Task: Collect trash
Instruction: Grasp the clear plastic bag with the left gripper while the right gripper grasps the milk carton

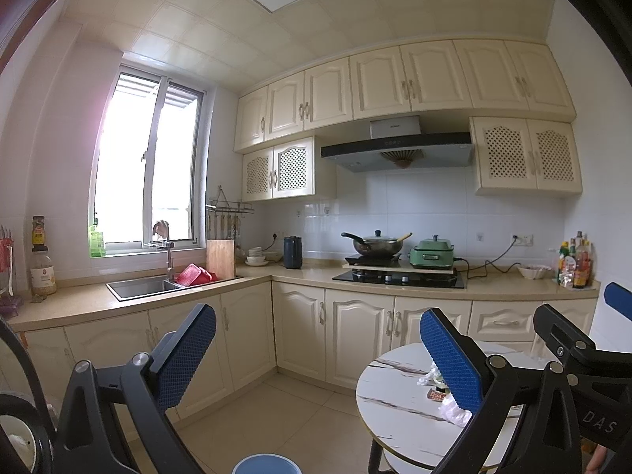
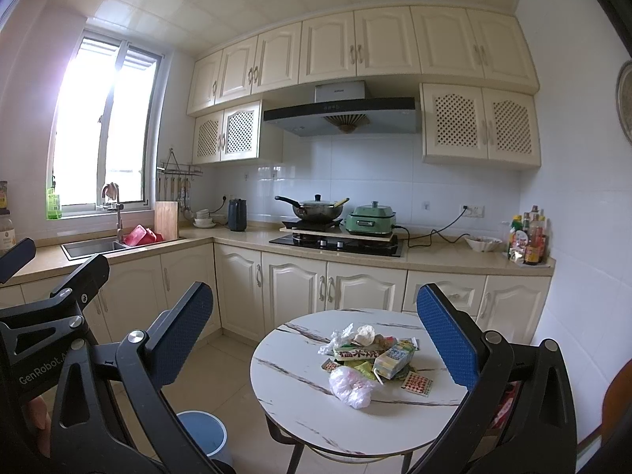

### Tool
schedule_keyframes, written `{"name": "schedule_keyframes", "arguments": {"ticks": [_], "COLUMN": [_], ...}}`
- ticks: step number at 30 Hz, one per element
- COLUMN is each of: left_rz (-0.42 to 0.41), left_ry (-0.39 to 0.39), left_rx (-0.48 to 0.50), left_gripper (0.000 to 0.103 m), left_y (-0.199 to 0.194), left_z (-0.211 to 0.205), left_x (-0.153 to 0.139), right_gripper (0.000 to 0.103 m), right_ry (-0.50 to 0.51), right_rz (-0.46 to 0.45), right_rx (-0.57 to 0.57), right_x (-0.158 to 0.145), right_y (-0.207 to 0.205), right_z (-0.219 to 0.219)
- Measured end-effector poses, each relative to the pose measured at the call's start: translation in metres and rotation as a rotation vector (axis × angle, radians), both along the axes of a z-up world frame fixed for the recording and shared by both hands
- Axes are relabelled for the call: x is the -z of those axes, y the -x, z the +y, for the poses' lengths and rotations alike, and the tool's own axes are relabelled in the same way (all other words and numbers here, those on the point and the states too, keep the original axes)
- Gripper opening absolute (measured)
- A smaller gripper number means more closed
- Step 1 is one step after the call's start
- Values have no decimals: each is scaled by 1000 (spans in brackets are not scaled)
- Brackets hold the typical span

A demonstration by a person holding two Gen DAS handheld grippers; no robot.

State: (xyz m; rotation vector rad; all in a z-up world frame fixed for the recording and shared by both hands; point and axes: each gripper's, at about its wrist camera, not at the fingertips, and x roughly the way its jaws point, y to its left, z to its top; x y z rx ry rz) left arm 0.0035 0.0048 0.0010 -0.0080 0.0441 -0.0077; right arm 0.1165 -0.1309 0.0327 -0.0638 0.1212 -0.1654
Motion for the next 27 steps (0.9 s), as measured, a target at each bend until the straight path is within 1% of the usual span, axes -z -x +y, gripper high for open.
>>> {"name": "schedule_keyframes", "arguments": {"ticks": [3, 6, 10, 14, 16, 17, 19, 21, 23, 27], "left_rz": [14, 49, 91, 137, 195, 248, 328, 431, 503, 605], "left_ry": [-11, -30, -40, -42, -41, -40, -40, -27, -10, -4], "left_rx": [24, 56, 108, 149, 186, 219, 263, 307, 327, 342], "left_gripper": [103, 103, 103, 102, 103, 102, 102, 102, 102, 102], "left_y": [-7, -23, -47, -82, -109, -127, -152, -180, -200, -235], "left_z": [-7, -17, -31, -46, -56, -64, -77, -95, -110, -142], "left_x": [5, 14, 29, 46, 56, 67, 79, 97, 109, 124], "right_gripper": [103, 103, 103, 103, 103, 103, 103, 103, 103, 103], "right_ry": [0, -16, -49, -72, -95, -106, -145, -174, -202, -256], "right_rz": [13, 41, 88, 152, 200, 222, 275, 319, 356, 434], "right_rx": [3, 25, 79, 140, 181, 199, 236, 260, 280, 297], "right_x": [3, 13, 30, 56, 75, 84, 105, 125, 144, 180], "right_y": [-2, -11, -26, -46, -59, -64, -77, -85, -92, -109], "right_z": [-4, -17, -45, -82, -106, -118, -146, -168, -192, -232]}}
